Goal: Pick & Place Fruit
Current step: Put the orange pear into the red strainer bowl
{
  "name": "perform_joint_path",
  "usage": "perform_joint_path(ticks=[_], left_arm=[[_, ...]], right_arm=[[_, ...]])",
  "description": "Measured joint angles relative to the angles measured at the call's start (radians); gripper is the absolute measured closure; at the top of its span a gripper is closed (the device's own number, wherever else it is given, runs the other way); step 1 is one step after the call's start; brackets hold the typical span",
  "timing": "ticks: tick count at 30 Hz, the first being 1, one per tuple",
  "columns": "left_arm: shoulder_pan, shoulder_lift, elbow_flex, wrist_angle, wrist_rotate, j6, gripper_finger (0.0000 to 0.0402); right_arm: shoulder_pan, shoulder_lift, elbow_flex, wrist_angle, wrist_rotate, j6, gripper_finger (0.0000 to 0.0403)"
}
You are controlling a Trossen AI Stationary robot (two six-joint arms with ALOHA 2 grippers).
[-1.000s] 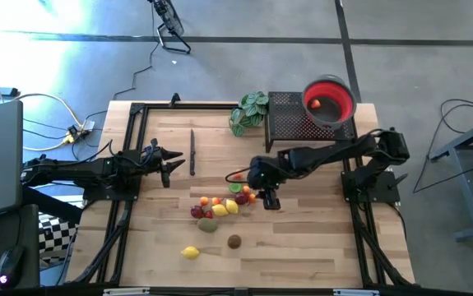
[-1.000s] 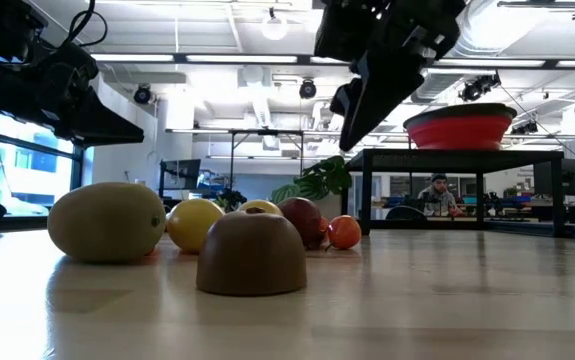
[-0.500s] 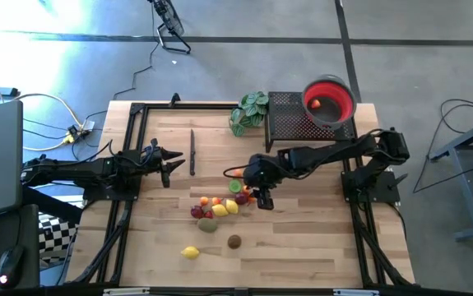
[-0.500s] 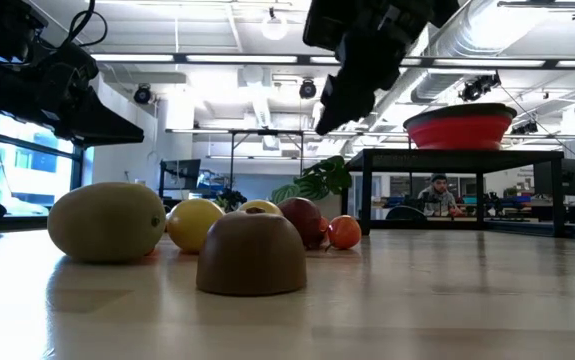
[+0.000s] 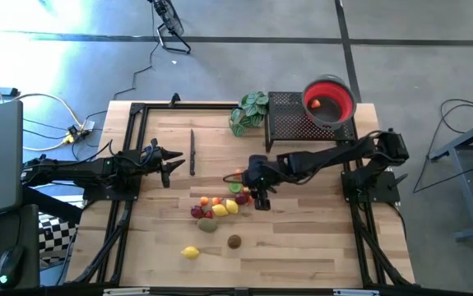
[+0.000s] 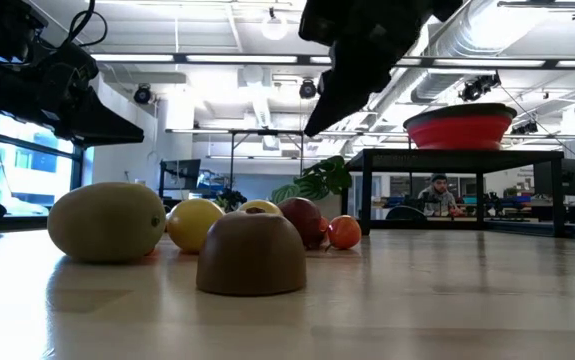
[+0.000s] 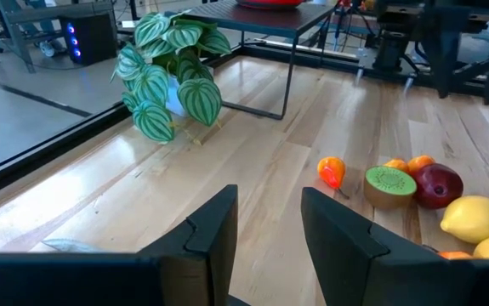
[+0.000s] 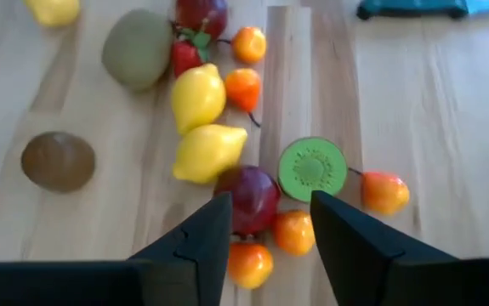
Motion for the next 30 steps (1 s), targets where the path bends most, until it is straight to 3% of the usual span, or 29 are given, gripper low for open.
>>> perform_joint_path(ticks=[9,30], left_arm=[[0.0,0.0,0.0,0.0,0.0,0.0,0.0274],[0.0,0.0,0.001,-0.005,0.001,-0.003,0.0274]], right_arm=[[0.036,0.015,0.0,-0.04,0.013,0.056,0.016],[0.039,0.162,0.0,-0.09,0.033,0.129,0.0156]])
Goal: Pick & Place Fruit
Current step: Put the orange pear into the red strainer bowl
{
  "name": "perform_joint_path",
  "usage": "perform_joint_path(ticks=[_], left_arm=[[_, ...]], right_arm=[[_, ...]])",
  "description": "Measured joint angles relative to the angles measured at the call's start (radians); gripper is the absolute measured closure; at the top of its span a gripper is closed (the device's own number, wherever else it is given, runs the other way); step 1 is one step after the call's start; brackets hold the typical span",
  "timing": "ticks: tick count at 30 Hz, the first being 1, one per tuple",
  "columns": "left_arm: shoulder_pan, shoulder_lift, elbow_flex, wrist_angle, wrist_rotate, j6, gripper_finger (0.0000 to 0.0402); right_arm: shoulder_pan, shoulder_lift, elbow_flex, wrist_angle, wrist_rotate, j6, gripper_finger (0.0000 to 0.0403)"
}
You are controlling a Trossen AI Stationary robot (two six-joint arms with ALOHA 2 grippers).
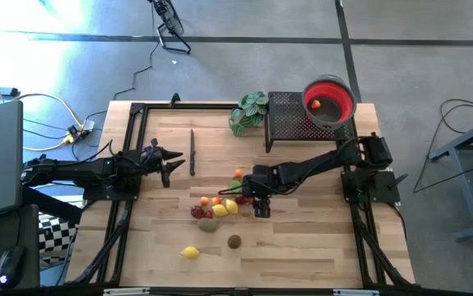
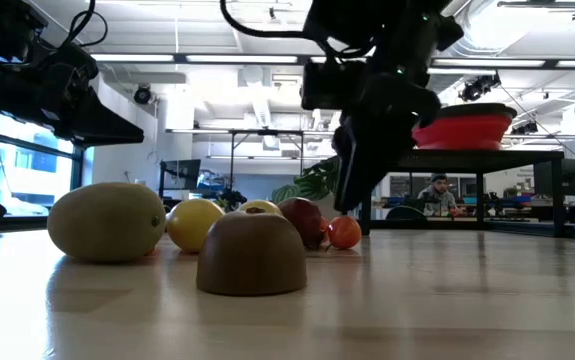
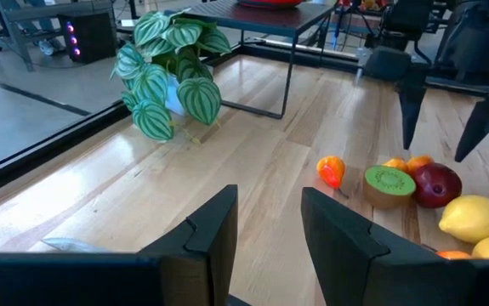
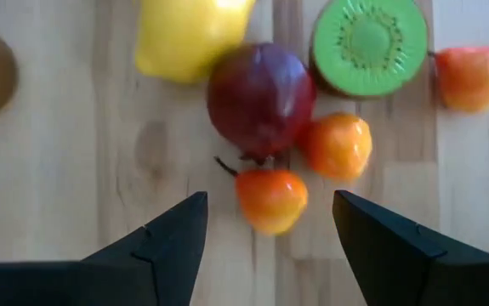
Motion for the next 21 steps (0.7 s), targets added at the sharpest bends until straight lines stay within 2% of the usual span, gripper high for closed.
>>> perform_joint_path(ticks=[21], left_arm=[[0.0,0.0,0.0,-0.003,0.002,-0.001,0.0274]], right_arm=[[0.0,0.025,0.0,0.009,0.001,-0.008,0.0156]])
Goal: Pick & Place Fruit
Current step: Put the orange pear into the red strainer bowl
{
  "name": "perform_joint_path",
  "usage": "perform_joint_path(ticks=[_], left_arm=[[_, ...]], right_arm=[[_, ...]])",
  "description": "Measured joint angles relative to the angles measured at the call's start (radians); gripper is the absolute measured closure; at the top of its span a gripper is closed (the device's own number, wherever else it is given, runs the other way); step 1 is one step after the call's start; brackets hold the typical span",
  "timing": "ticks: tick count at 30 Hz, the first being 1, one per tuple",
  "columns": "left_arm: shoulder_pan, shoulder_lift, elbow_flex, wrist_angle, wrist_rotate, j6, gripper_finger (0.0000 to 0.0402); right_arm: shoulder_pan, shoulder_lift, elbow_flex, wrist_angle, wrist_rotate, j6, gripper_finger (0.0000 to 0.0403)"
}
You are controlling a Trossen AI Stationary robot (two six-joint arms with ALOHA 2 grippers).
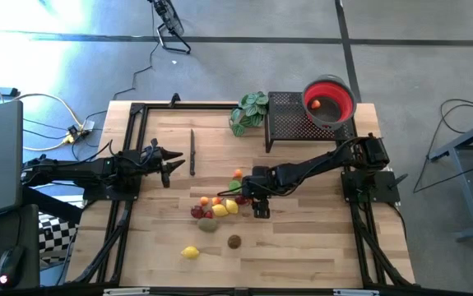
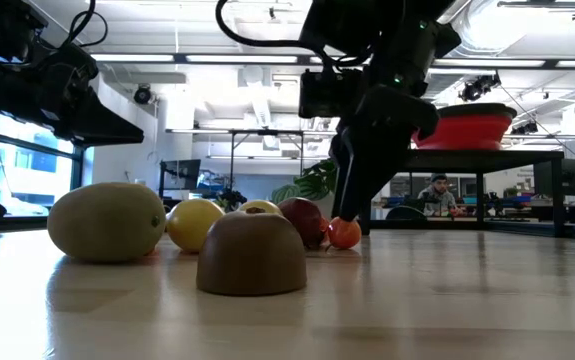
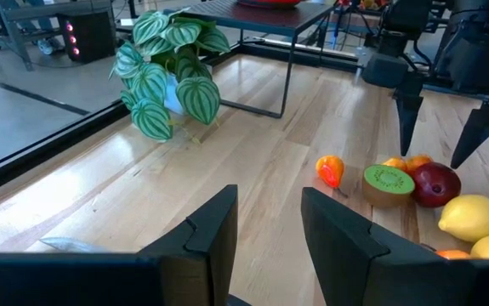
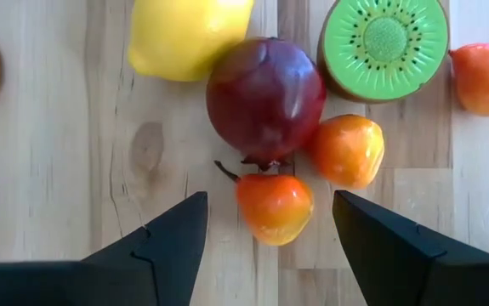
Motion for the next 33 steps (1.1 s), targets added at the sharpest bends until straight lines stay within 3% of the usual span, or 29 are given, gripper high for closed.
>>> perform_joint_path(ticks=[33], left_arm=[[0.0,0.0,0.0,-0.006,0.003,0.0,0.0274]], right_arm=[[0.0,0.053,0.0,0.021,0.002,0.008,0.0156]])
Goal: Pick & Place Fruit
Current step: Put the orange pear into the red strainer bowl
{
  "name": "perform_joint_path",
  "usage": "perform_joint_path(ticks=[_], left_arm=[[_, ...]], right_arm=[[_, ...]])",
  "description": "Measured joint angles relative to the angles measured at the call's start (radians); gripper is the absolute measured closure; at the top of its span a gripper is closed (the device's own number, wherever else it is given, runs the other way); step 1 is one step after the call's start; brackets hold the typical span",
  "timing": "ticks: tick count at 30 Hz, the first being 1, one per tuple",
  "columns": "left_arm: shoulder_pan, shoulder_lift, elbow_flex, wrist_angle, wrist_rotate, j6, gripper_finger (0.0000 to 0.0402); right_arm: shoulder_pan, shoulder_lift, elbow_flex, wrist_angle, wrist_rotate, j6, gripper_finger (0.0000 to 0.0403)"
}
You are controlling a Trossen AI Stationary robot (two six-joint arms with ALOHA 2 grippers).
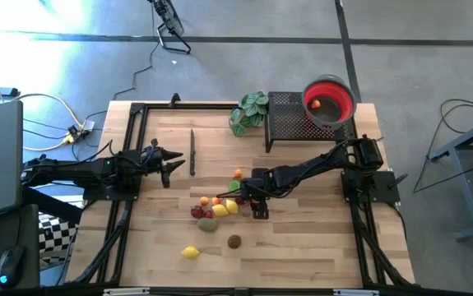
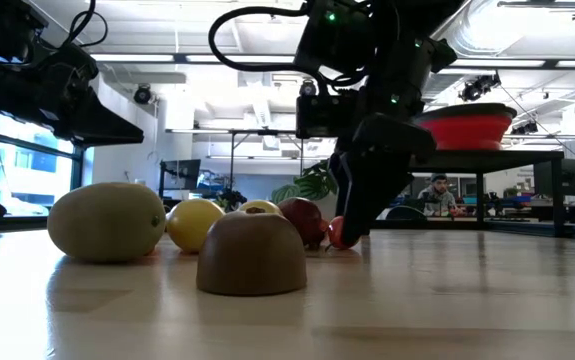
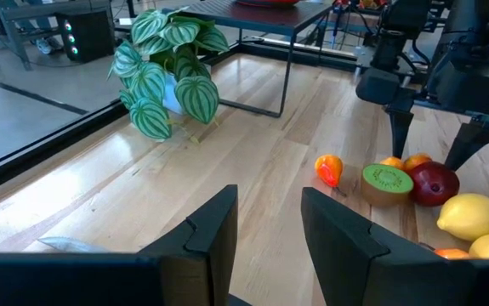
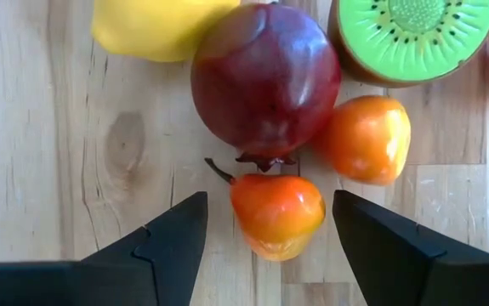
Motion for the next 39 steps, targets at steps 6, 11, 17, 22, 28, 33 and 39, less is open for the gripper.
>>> perform_joint_path(ticks=[6,11,17,22,28,33,39], left_arm=[[0.0,0.0,0.0,0.0,0.0,0.0,0.0274],[0.0,0.0,0.0,0.0,0.0,0.0,0.0274],[0.0,0.0,0.0,0.0,0.0,0.0,0.0274],[0.0,0.0,0.0,0.0,0.0,0.0,0.0274],[0.0,0.0,0.0,0.0,0.0,0.0,0.0274],[0.0,0.0,-0.001,0.0,0.0,0.0,0.0274],[0.0,0.0,-0.001,0.0,0.0,0.0,0.0274]], right_arm=[[0.0,0.0,0.0,0.0,0.0,0.0,0.0169],[0.0,0.0,0.0,0.0,0.0,0.0,0.0197],[0.0,-0.001,0.0,0.0,0.0,0.0,0.0234],[0.0,-0.001,0.0,0.0,0.0,0.0,0.0253],[0.0,-0.001,0.0,-0.001,-0.004,0.0,0.0249],[0.0,-0.001,0.001,-0.015,-0.007,0.0,0.0248],[0.0,-0.016,0.001,-0.069,-0.024,0.0,0.026]])
